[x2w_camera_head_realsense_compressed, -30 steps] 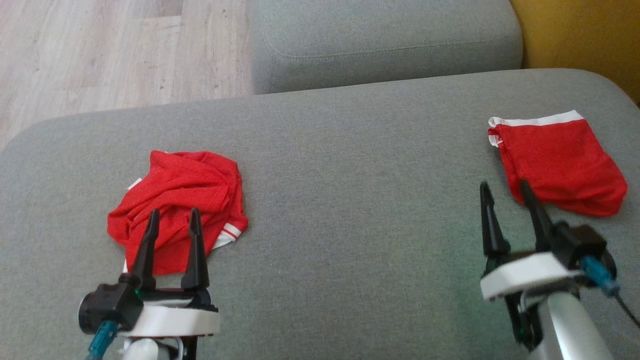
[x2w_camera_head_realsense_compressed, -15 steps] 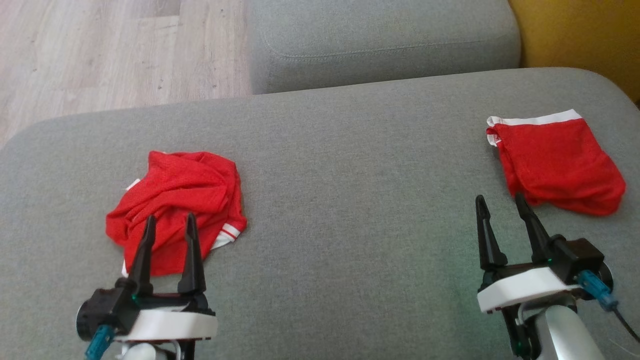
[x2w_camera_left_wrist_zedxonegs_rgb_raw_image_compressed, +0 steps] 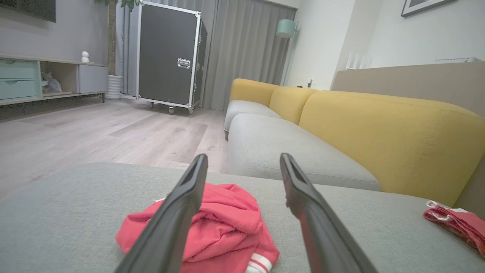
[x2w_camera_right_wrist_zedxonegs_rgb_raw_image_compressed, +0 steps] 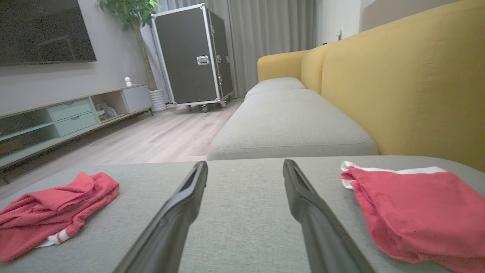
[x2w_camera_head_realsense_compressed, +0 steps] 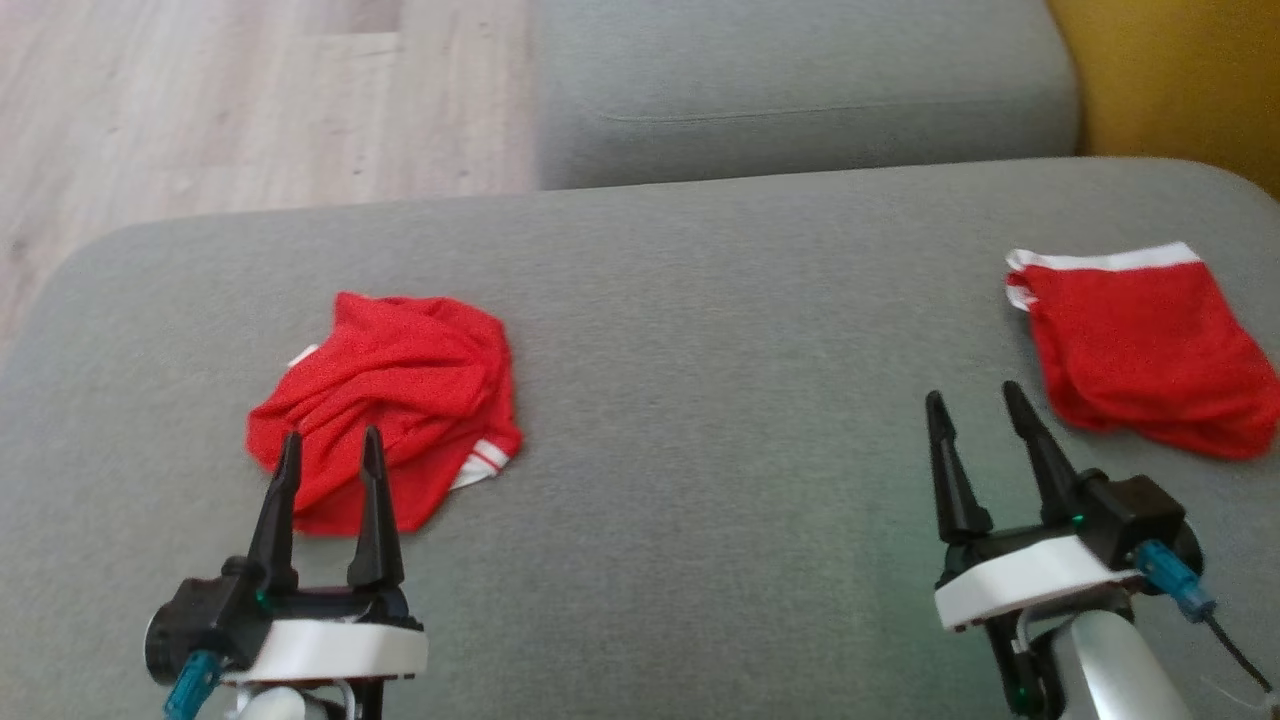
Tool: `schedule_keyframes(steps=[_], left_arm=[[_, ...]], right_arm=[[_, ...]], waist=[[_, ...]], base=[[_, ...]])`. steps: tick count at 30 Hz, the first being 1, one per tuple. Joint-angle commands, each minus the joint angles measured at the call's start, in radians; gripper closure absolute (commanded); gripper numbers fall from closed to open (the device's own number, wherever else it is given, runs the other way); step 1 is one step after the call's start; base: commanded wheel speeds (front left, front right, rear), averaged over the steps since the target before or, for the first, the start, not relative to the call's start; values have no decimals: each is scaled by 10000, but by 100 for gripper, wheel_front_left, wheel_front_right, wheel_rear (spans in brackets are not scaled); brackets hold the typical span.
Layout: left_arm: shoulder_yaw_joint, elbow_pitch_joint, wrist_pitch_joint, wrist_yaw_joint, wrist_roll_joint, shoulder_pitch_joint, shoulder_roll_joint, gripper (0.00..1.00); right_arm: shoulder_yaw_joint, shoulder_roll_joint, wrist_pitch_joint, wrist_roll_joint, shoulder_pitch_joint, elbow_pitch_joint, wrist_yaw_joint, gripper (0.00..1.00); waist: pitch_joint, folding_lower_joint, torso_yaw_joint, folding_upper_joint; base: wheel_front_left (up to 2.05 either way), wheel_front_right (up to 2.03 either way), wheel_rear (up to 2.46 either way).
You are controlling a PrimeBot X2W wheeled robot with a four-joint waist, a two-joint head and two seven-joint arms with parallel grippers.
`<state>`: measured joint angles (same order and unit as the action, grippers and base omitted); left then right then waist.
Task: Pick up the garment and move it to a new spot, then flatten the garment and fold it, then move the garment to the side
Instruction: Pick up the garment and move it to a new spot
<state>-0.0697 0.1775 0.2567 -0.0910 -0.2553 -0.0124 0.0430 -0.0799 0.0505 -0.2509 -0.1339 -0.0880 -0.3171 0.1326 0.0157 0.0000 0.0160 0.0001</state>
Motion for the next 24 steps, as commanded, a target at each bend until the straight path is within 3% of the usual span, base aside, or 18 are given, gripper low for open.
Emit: schedule_keyframes(steps=[1,15,24], left_arm=[[350,-274,51,45,45,-266,72,0],[736,-138,51,-12,345,-44,72,0],[1111,-75,51,-133,573,-161,72,0]], right_arm=[[-350,-3,-108,-102,-231,355,-19,0],[-1331,-3,-108,-505,43,277,-19,0],[-1661,-3,-109,-698,-7,220,-19,0]], waist=[[28,0,265,-1],[269,0,2371,-1],[185,0,2674,-1]], base=[[0,0,0],[0,0,0],[0,0,0]])
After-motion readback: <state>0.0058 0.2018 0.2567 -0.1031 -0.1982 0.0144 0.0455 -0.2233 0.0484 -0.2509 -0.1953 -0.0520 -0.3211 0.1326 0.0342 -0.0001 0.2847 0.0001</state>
